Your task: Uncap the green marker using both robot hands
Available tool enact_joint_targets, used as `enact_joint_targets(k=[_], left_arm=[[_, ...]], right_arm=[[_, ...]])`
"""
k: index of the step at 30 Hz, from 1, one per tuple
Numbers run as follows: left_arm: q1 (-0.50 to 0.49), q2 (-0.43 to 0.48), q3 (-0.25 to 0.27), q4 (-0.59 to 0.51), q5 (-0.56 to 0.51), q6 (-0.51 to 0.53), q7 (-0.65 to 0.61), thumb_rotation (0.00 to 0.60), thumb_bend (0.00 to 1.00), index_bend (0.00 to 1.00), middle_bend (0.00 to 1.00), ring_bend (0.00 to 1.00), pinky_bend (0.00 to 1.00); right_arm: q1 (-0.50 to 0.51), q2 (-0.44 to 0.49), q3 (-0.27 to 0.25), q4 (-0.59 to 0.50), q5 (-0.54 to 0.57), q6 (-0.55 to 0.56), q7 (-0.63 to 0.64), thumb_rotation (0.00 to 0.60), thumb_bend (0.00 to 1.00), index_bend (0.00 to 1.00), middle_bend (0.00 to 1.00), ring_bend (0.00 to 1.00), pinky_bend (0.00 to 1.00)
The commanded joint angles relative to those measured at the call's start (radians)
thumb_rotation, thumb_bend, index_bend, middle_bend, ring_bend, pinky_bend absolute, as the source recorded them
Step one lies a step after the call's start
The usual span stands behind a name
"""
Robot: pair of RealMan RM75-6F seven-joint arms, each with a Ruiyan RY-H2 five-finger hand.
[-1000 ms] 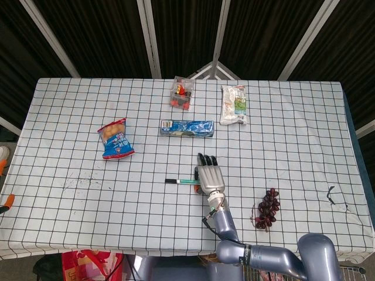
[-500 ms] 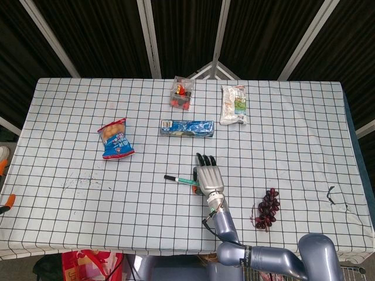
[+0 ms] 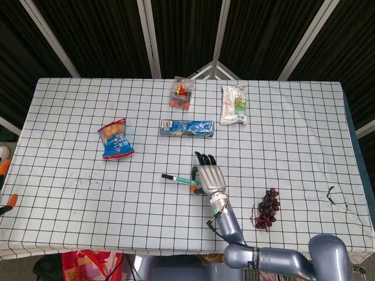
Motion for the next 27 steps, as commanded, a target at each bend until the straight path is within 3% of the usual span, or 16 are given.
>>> enact_joint_targets(k=[1,11,27], left_arm=[[-0.007,-0.011,0.0,0.003,0.028,0.014,-0.014,0.6,0.44,0.0,0.0,0.0,0.01],[-0.039,-0.037,0.007,-0.05,0.109,0.03,0.011,0.6,0.44,0.01,0.0,0.0,0.01],[-0.121,-0.08,0.001,-0.239,0.185,-0.007,0.183,0.6,0.44,0.02,0.0,0.0,0.01]], right_arm=[[-0.028,0.051,-0.01,-0.058,-0.041,-0.019,0.061,0.6,0.48,0.79,0.04,0.08,0.04],[-0.045,0.148,-0.029,-0.243,-0.101,0.05,0.012,0.6,0.48,0.79,0.04,0.08,0.04],[0.056,0.161,0.068,-0.391,0.045,0.135,-0.178,0.6,0.48,0.79,0.04,0.08,0.04]])
